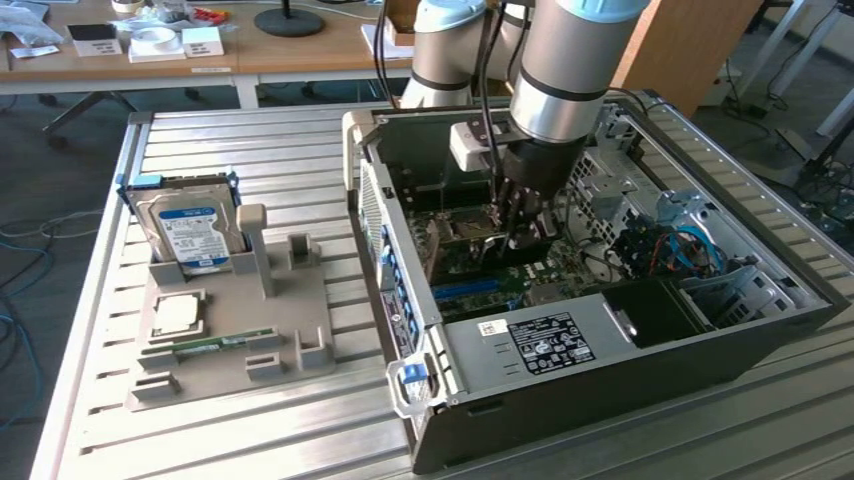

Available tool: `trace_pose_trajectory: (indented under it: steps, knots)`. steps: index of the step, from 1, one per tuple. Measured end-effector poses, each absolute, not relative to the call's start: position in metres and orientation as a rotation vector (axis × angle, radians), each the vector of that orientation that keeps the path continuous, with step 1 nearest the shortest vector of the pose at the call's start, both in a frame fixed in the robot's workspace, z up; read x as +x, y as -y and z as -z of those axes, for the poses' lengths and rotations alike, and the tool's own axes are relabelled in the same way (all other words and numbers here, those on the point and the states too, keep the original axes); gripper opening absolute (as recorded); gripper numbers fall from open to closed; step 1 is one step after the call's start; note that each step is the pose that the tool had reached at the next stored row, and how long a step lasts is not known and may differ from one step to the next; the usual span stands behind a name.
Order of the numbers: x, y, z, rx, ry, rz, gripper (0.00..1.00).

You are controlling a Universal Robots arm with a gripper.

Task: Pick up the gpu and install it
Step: 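Insert the gpu into the slot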

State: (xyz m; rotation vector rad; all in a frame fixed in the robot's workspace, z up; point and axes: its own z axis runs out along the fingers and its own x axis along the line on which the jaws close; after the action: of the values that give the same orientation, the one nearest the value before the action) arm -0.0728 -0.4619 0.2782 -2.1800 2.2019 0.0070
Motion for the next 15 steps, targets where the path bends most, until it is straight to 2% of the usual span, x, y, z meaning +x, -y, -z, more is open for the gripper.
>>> trace_pose_trajectory:
  steps: [15]
  knots:
    - [-0.0783,0.4619,-0.2781,-2.18,-2.202,-0.007,0.27]
